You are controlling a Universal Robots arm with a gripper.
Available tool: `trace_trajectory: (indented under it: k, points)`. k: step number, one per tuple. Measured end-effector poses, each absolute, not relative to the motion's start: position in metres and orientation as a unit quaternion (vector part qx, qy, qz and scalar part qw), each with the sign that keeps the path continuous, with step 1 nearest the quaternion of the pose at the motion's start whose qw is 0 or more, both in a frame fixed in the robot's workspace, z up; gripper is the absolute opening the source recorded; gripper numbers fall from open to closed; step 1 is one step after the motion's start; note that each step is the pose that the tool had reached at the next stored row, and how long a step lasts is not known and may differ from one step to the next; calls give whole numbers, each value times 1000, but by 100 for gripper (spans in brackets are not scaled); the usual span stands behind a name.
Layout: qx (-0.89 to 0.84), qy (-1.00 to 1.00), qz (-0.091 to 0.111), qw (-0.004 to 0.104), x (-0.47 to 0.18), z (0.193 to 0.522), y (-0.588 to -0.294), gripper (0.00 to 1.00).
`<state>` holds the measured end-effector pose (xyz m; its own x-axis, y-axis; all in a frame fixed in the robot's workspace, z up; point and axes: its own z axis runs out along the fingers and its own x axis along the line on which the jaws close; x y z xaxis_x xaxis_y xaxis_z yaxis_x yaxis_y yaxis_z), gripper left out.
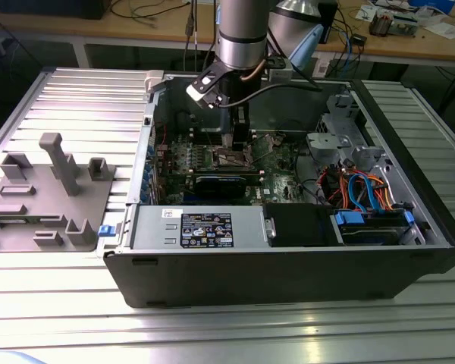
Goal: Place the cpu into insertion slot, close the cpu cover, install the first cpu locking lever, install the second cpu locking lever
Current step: 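Place the cpu into insertion slot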
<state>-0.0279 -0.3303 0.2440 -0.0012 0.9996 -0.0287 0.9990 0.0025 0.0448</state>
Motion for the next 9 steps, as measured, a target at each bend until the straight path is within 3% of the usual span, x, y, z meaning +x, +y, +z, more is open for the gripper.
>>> trace_trajectory:
  k: [9]
  points:
    - [706,707,6,26,-28,244,-330,54]
